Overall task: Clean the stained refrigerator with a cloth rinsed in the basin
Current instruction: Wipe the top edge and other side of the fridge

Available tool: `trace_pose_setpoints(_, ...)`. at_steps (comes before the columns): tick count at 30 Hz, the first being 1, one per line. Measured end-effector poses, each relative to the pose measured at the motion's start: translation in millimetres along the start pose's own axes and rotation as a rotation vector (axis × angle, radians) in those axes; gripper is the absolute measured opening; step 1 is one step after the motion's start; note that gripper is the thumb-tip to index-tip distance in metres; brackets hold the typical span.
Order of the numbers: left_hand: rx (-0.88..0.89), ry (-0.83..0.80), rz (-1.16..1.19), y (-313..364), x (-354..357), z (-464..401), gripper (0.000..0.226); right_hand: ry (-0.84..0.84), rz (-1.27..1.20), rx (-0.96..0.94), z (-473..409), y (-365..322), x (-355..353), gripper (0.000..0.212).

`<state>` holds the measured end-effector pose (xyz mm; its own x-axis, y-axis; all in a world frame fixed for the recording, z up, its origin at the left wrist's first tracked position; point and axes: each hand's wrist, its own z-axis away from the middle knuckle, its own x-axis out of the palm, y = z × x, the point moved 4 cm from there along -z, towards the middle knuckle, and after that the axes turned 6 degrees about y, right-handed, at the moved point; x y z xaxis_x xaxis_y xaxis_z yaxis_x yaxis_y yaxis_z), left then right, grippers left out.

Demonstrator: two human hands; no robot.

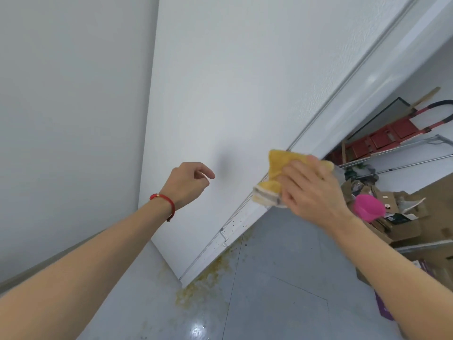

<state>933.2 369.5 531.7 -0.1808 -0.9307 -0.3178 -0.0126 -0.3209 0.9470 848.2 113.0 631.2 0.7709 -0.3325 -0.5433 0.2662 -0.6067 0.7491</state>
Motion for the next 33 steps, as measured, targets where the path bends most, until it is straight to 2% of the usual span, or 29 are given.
trace_pose_setpoints(2,-0.007,0.009,-0.001,-2.7,0.1,-3.4,0.033,0.11,0.068,0.163,-15.5,17.2,-8.0,0.017)
trace_pose_setpoints(4,-0.032,0.017,0.008,-8.7,2.0,-5.2,0.032,0.133,0.145,0.214,-18.7,4.7,4.2,0.032)
trace_pose_setpoints(6,-0.063,0.013,0.015,-17.6,8.2,-5.1,0.031,-0.036,0.167,0.162,-12.5,-35.0,30.5,0.046)
trace_pose_setpoints(9,-0.094,-0.01,0.002,-29.7,20.7,-0.8,0.032,-0.401,0.153,-0.007,12.4,-101.2,74.4,0.068)
trace_pose_setpoints(13,-0.129,-0.028,-0.024,-43.9,30.7,6.9,0.032,-0.737,0.11,-0.365,44.7,-179.3,108.7,0.065)
trace_pose_setpoints(16,-0.135,-0.043,-0.045,-47.8,29.2,12.6,0.03,-0.899,0.049,-0.464,51.7,-199.4,109.0,0.063)
trace_pose_setpoints(18,-0.144,-0.034,-0.047,-52.5,24.5,16.6,0.03,-0.869,0.008,-0.477,56.0,-188.0,100.5,0.063)
trace_pose_setpoints(20,-0.159,-0.023,-0.038,-58.6,20.3,18.2,0.03,-0.681,-0.078,-0.383,48.2,-155.2,87.6,0.058)
trace_pose_setpoints(22,-0.177,-0.039,-0.037,-66.9,21.3,20.7,0.029,-0.497,-0.082,-0.338,44.0,-118.4,67.0,0.04)
trace_pose_setpoints(27,-0.202,-0.082,-0.007,-78.2,40.5,19.6,0.03,-0.225,0.044,-0.077,35.2,-60.2,33.5,0.024)
trace_pose_setpoints(30,-0.222,-0.121,0.0,-85.6,55.3,22.2,0.031,-0.232,0.108,0.002,39.9,-82.7,44.3,0.024)
trace_pose_setpoints(33,-0.232,-0.141,-0.011,-93.7,65.8,28.3,0.032,-0.391,0.122,-0.142,63.4,-135.0,81.1,0.039)
